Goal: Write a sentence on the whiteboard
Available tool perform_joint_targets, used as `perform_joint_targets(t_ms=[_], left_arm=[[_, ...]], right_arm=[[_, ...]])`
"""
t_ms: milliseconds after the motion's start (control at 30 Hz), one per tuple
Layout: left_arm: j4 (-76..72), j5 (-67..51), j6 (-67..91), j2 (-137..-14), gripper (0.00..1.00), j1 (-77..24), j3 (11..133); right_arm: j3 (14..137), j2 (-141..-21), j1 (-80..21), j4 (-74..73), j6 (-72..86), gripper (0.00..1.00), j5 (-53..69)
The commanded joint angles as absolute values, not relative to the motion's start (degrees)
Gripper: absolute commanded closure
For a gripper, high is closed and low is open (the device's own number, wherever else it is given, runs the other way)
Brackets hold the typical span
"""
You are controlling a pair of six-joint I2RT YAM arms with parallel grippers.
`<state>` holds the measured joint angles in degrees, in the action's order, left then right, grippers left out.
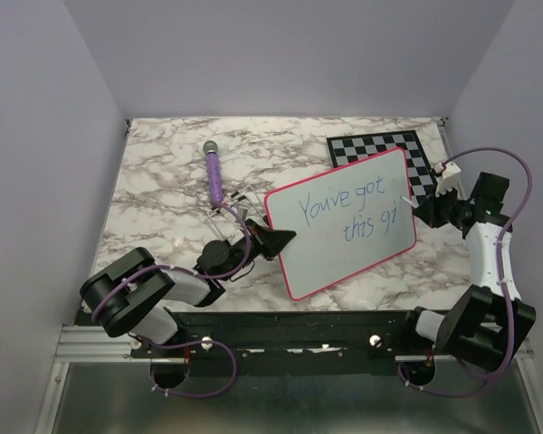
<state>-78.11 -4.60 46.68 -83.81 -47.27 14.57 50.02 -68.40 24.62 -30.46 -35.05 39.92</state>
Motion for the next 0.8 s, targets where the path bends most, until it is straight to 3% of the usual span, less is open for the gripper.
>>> perform_joint_targets(t_ms=[0,767], left_arm=[[-77.3,-8.6,41.8,-85.0,1.0,-47.7,14.4],[-77.7,-8.8,42.0,-85.6,1.0,-47.8,14.8]], right_arm=[[51.9,-70.2,25.0,-28.3,-34.2,0.99,41.1],[52.0,-72.5,25.0,-35.6,-41.7,0.99,44.3]])
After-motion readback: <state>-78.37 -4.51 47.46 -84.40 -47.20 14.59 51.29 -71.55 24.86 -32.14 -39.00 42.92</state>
